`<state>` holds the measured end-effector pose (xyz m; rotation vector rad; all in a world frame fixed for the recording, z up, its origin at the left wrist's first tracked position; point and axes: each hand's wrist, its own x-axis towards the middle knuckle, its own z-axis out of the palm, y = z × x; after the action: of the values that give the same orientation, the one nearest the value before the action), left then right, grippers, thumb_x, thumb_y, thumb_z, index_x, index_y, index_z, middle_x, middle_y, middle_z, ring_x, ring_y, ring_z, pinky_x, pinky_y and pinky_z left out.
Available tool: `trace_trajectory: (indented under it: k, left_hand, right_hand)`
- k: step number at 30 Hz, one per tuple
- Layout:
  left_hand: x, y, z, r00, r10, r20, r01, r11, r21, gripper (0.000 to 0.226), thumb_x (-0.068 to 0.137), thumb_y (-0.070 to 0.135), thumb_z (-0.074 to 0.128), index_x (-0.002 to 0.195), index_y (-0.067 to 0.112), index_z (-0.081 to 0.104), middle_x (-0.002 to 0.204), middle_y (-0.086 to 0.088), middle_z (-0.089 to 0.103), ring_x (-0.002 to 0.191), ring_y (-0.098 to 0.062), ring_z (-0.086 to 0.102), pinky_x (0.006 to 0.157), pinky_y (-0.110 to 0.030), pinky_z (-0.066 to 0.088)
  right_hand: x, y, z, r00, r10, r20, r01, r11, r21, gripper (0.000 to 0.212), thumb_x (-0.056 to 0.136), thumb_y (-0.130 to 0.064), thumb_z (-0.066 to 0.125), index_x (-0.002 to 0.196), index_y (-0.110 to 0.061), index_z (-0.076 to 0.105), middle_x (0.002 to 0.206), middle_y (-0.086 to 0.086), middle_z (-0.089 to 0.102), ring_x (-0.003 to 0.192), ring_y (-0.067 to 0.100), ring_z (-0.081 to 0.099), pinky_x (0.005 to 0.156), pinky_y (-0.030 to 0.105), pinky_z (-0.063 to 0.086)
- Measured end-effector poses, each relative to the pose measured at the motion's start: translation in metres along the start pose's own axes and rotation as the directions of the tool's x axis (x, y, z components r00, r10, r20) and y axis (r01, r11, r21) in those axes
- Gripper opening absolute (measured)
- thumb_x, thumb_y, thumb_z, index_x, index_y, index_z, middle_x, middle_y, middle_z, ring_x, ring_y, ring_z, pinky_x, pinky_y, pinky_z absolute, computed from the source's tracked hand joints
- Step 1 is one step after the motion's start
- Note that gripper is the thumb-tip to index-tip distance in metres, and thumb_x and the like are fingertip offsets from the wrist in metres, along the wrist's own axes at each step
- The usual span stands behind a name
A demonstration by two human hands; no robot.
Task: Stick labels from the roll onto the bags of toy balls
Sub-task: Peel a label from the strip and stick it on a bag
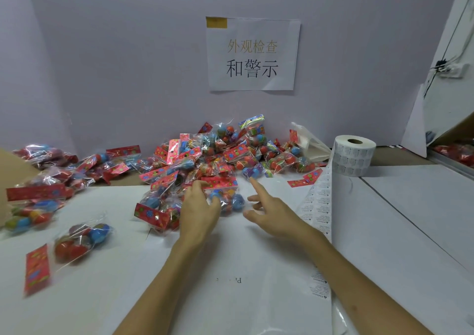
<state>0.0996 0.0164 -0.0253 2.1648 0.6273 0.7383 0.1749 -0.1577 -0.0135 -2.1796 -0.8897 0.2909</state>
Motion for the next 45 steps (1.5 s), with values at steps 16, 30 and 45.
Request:
trace_trajectory:
  k: [16, 30, 45]
  left_hand:
    - [0.008, 0.011, -0.014, 0.952, -0.153, 0.265, 0.295, 0.682, -0.669, 0.064, 0.088, -0.004, 0.074, 0.144, 0.011, 0.046, 0.115, -0.011, 0.066, 0.104, -0.026, 0.07, 0.079, -0.034, 0.061]
    - [0.0, 0.018, -0.013, 0.86, 0.047, 0.509, 0.366, 0.638, -0.677, 0.048, 0.086, 0.008, 0.077, 0.131, 0.013, 0.064, 0.122, -0.013, 0.071, 0.113, -0.029, 0.069, 0.084, -0.035, 0.055]
    - [-0.003, 0.018, -0.012, 0.856, 0.04, 0.515, 0.329, 0.725, -0.605, 0.022, 0.093, 0.008, 0.071, 0.114, 0.012, 0.07, 0.1, -0.01, 0.079, 0.092, -0.025, 0.077, 0.073, -0.027, 0.06]
  right_hand:
    - [0.006, -0.005, -0.008, 0.945, 0.032, -0.325, 0.142, 0.855, 0.498, 0.057, 0.091, -0.02, 0.075, 0.135, -0.032, 0.042, 0.12, -0.008, 0.063, 0.089, 0.003, 0.07, 0.073, 0.019, 0.053]
    - [0.01, -0.002, -0.014, 0.93, 0.14, -0.34, 0.155, 0.689, 0.708, 0.045, 0.089, -0.01, 0.075, 0.124, -0.027, 0.053, 0.096, 0.007, 0.076, 0.1, 0.025, 0.072, 0.087, 0.036, 0.059]
    - [0.008, -0.007, -0.01, 0.952, 0.072, -0.296, 0.138, 0.765, 0.629, 0.058, 0.088, -0.014, 0.077, 0.131, -0.033, 0.043, 0.099, -0.005, 0.075, 0.097, 0.007, 0.071, 0.082, 0.023, 0.056]
